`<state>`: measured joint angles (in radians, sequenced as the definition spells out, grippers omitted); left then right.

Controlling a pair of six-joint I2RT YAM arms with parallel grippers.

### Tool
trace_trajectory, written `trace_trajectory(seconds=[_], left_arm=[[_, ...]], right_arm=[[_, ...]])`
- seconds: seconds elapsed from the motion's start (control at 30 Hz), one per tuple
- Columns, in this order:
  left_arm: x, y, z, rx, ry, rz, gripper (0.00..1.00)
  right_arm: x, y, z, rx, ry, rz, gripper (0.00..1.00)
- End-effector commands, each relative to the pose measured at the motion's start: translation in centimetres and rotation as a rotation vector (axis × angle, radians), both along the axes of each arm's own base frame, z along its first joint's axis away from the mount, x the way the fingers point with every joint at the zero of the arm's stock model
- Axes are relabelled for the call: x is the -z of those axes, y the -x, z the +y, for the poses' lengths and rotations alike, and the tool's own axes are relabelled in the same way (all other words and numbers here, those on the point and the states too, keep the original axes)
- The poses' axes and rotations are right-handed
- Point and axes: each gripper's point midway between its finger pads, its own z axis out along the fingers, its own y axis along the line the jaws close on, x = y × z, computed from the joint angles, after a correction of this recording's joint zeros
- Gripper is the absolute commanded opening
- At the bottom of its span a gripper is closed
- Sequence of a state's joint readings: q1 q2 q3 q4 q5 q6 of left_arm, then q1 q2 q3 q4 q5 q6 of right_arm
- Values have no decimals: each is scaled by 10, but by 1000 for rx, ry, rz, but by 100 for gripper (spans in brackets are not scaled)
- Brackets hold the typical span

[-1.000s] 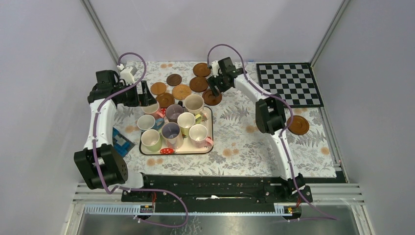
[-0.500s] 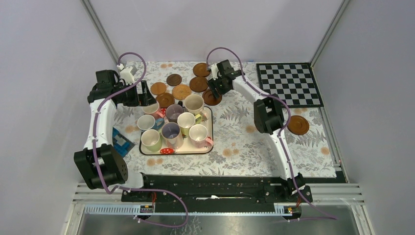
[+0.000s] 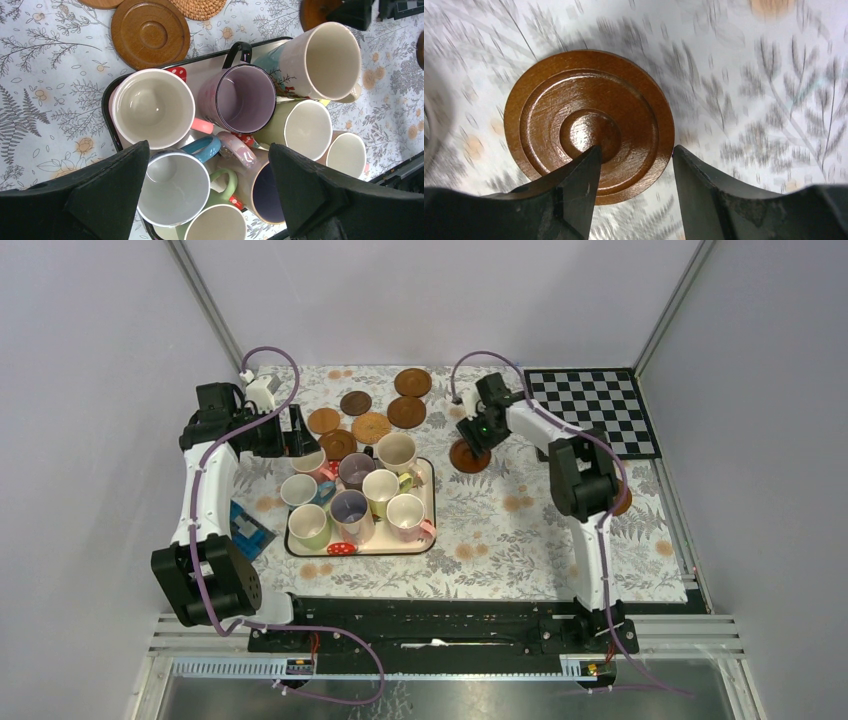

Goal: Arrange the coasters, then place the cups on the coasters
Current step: Move the coaster to the center of the board.

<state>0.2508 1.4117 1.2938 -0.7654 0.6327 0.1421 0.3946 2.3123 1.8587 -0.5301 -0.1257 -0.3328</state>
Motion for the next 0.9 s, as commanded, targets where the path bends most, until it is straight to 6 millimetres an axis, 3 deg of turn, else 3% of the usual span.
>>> trace_trajectory(seconds=[0.0,0.17,0.6,0.73,0.87], left_arm=[[-13,-7,-5,37,11,-60,99],[-16,-5,-8,46,18,-68,99],[-17,4,-14,64,18,-81,99],[-16,5,-14,59,8,-94,99],[-13,7,-14,60,-3,-97,99]], right_arm=[[-4,40,-43,-37,49,73,60],[-14,79,-76,-56,51,101,59],[-7,189,-153,-56,105,192,57],[1,225,-186,-32,140,222,56],[0,242,-225,45,152,233,55]])
